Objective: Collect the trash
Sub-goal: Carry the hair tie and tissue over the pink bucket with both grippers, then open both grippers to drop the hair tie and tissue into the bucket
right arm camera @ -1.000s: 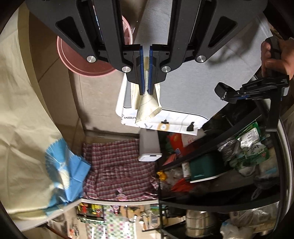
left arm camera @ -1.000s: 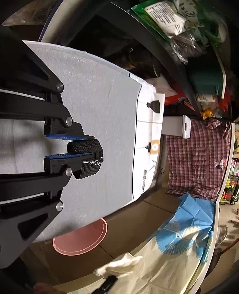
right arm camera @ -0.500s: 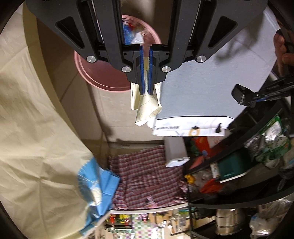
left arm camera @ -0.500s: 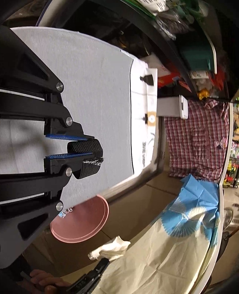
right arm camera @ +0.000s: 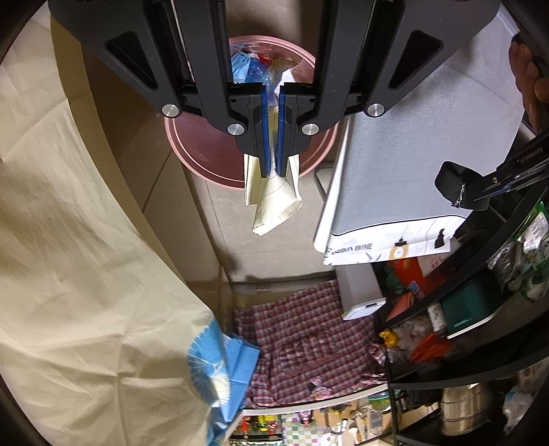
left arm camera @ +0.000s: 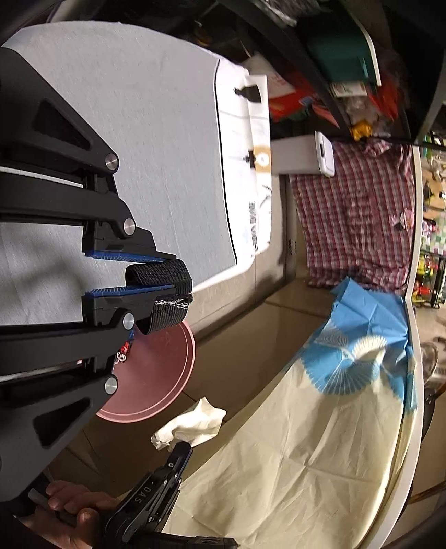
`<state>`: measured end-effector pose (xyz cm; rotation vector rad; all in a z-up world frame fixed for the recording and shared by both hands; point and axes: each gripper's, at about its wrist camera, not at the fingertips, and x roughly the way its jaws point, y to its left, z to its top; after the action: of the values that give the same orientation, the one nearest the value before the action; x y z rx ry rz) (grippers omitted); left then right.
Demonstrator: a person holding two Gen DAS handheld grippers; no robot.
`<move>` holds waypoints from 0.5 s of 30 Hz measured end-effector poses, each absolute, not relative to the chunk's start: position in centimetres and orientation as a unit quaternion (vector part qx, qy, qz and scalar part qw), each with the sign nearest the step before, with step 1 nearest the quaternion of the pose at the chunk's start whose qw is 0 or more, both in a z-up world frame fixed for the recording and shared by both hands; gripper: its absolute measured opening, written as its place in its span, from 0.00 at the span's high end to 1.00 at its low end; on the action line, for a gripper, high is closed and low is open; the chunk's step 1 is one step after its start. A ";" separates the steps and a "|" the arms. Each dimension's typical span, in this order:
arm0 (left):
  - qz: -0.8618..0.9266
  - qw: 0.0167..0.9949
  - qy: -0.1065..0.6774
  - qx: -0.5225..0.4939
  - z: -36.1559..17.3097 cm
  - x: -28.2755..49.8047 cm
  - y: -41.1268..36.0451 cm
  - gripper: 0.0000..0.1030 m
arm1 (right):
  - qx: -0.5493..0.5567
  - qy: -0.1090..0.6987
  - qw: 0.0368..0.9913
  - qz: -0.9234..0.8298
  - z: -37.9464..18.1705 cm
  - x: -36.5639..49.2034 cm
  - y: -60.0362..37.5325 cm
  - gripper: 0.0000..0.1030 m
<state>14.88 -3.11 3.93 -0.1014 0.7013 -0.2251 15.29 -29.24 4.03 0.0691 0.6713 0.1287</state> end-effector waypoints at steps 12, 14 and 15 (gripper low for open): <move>-0.149 0.926 0.346 -0.023 2.3 16.9 -9.3 0.88 | 0.055 0.356 0.932 0.033 2.3 16.2 -31.6 0.96; -0.152 0.924 0.351 -0.021 1.8 17.4 -10.4 0.88 | 0.056 0.360 0.931 0.031 2.0 16.3 -31.6 0.96; -0.155 0.922 0.353 -0.020 1.6 17.6 -10.8 0.88 | 0.055 0.362 0.930 0.030 1.8 16.4 -31.6 0.96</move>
<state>17.55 -10.82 1.65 -0.0411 0.7255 -0.3175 16.41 -31.65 1.81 0.1116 0.7418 0.0615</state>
